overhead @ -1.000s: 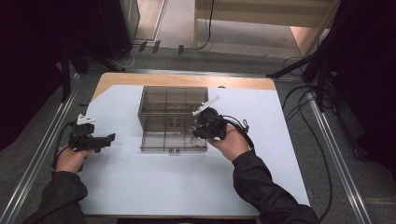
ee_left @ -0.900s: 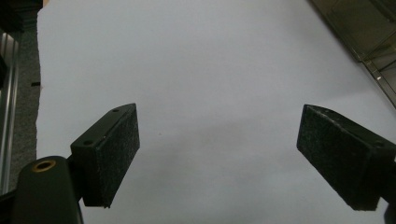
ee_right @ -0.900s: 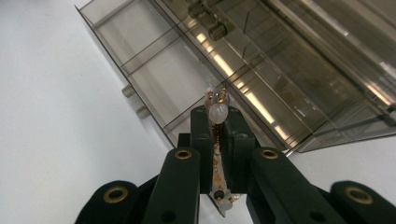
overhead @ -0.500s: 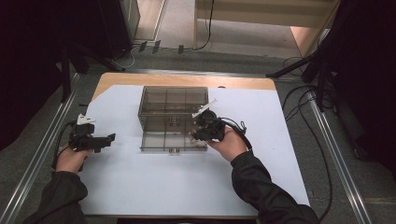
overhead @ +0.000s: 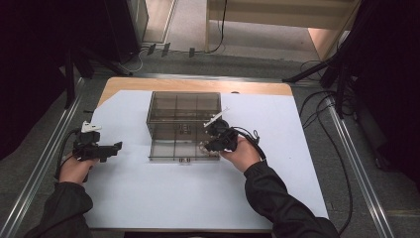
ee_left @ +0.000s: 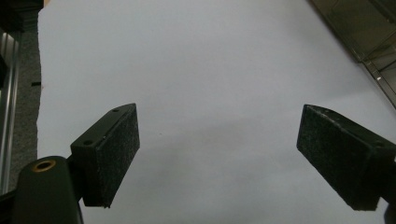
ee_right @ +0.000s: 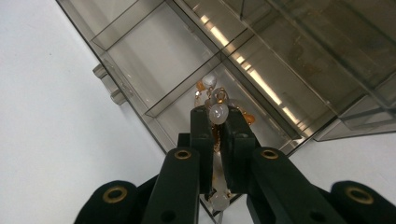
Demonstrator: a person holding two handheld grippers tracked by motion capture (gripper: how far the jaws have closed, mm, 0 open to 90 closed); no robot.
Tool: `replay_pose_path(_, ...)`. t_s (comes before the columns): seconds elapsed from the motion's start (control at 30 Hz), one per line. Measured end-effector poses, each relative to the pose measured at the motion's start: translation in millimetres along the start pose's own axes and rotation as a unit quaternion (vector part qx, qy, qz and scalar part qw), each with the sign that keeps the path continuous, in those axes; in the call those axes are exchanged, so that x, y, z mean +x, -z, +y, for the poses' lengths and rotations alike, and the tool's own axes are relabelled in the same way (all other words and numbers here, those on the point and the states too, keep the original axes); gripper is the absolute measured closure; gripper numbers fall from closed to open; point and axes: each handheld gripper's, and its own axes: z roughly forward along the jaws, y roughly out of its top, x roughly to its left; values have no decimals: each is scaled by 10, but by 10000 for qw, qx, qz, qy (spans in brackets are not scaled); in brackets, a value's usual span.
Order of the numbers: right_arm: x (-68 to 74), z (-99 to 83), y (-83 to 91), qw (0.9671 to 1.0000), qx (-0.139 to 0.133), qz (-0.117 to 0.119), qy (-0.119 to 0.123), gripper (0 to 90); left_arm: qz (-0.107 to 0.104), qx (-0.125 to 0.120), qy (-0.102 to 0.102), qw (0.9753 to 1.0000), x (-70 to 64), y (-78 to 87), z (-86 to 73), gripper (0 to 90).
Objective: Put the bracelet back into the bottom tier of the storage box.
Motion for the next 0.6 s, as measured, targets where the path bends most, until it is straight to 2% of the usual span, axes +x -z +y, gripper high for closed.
replay_pose_path(0.6, -55, -33, -121, 9997, 224, 3, -42, 856, -3, 0, 3, 10000, 0, -2, -1, 143)
